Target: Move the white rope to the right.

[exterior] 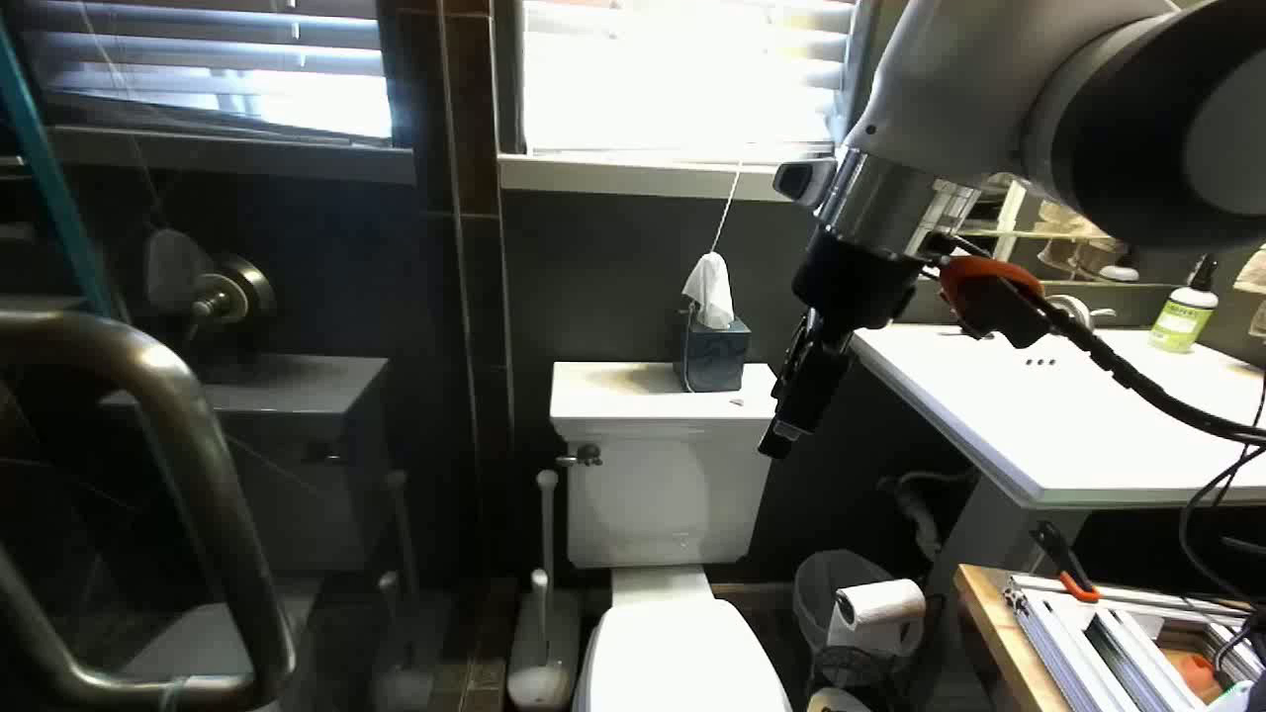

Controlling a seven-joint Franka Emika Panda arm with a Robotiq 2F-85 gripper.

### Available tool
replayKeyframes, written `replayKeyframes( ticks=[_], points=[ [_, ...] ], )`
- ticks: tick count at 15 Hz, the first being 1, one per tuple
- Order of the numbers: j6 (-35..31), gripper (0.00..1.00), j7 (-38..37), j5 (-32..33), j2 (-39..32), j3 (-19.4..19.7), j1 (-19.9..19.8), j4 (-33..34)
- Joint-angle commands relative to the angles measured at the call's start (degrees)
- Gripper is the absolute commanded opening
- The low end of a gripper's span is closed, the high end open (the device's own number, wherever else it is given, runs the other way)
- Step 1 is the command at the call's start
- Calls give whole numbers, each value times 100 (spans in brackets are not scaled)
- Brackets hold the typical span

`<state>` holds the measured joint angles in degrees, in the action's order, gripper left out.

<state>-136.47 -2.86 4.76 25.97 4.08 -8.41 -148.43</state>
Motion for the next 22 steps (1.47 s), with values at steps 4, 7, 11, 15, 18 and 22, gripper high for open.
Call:
replayKeyframes(
  ticks=[4, 7, 11, 15, 18, 22],
  points=[
    [16, 100, -1, 4, 2, 10, 10, 10],
    [-264, 100, -331, -15, -135, -51, -64, 85],
    [-552, 100, -1287, -127, -878, -29, -322, 904],
    [-808, 100, -2026, 62, -1666, 146, -731, 1868],
    [-1068, 100, -2473, 221, -2128, 438, -997, 2446],
    [-1421, 100, -3063, 473, -2580, 958, -1261, 2997]
  ],
)
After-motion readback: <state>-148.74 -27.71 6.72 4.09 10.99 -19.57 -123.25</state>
